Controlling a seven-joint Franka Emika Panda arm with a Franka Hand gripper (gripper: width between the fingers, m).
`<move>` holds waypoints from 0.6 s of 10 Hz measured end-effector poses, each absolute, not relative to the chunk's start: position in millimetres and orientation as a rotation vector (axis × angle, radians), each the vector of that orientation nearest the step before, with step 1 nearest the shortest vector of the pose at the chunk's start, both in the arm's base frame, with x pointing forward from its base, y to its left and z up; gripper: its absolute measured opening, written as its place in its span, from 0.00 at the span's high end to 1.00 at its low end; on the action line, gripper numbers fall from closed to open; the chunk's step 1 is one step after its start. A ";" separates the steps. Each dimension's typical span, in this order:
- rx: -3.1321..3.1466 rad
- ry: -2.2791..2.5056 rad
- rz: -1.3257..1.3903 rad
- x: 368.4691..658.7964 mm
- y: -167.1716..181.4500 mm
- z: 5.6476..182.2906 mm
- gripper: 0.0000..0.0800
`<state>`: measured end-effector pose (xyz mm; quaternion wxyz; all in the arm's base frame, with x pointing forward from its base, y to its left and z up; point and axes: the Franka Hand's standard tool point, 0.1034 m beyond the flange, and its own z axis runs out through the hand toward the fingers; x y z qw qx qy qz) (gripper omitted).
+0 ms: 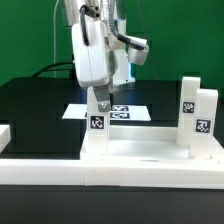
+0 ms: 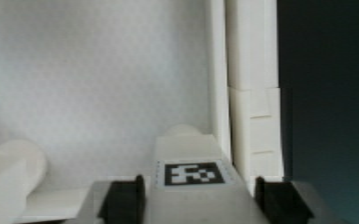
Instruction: Assemble desk
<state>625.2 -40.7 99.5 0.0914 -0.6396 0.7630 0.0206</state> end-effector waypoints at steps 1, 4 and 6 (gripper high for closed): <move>-1.832 2.323 0.065 625.6 -41.2 99.7 0.63; -1.611 2.490 0.087 625.4 -46.0 100.6 0.63; -1.489 2.565 0.073 625.1 -46.5 99.3 0.62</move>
Offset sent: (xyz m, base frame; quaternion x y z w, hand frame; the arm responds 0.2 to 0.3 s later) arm 0.0083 -0.0095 0.0058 -0.0278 0.0050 0.2910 0.9563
